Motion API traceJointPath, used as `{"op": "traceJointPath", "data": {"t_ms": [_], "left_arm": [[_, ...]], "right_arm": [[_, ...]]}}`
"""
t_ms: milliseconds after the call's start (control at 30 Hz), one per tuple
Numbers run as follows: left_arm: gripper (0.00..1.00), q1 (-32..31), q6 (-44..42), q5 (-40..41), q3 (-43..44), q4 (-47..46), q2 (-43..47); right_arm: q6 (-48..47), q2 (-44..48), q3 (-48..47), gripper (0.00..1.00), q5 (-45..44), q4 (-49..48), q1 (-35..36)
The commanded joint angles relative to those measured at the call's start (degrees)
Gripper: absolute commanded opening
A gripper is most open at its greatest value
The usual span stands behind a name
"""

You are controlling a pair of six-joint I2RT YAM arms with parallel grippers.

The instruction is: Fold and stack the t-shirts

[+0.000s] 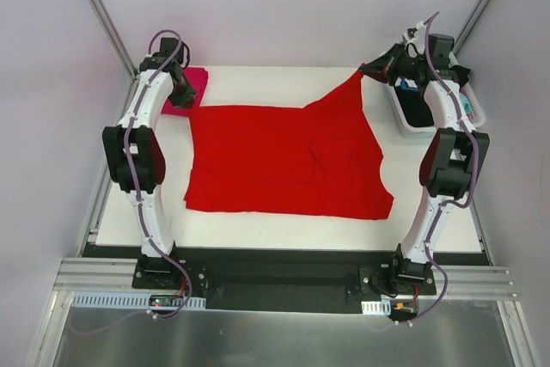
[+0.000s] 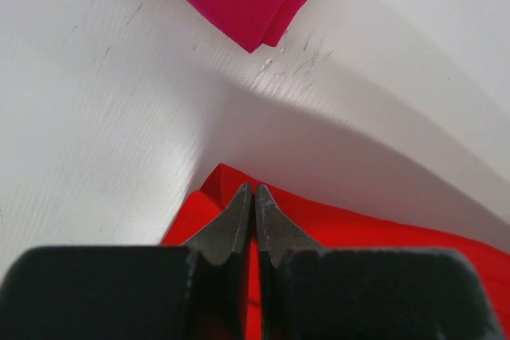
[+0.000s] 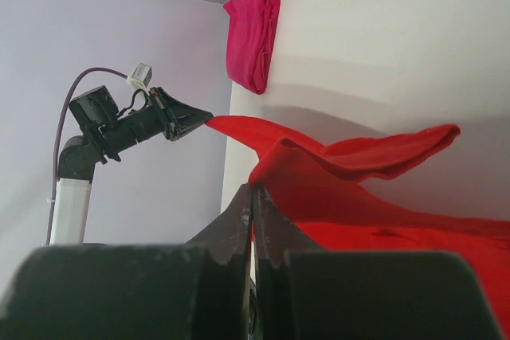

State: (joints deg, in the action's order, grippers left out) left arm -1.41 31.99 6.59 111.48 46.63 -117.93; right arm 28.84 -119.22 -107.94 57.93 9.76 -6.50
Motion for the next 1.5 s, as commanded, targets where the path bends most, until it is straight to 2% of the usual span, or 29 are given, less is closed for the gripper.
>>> {"op": "traceJointPath", "data": {"t_ms": [0, 500, 867, 1467], "left_arm": [[0.00, 0.4, 0.1, 0.4, -2.2, 1.0, 5.6], [0.00, 0.4, 1.3, -0.7, -13.1, 0.9, 14.4], [0.00, 0.4, 1.5, 0.1, -21.7, 0.9, 22.9], [0.00, 0.3, 2.5, -1.0, -29.7, -0.2, 29.3]], "right_arm": [[-1.3, 7.4, 3.3, 0.01, 1.7, -2.1, -0.1], [-5.5, 23.3, 23.0, 0.01, 0.0, 1.0, -0.1], [-11.3, 32.1, 29.7, 0.01, -1.8, 9.0, -0.4], [-19.6, 44.2, 40.3, 0.01, -8.1, 20.9, -1.2]]}}
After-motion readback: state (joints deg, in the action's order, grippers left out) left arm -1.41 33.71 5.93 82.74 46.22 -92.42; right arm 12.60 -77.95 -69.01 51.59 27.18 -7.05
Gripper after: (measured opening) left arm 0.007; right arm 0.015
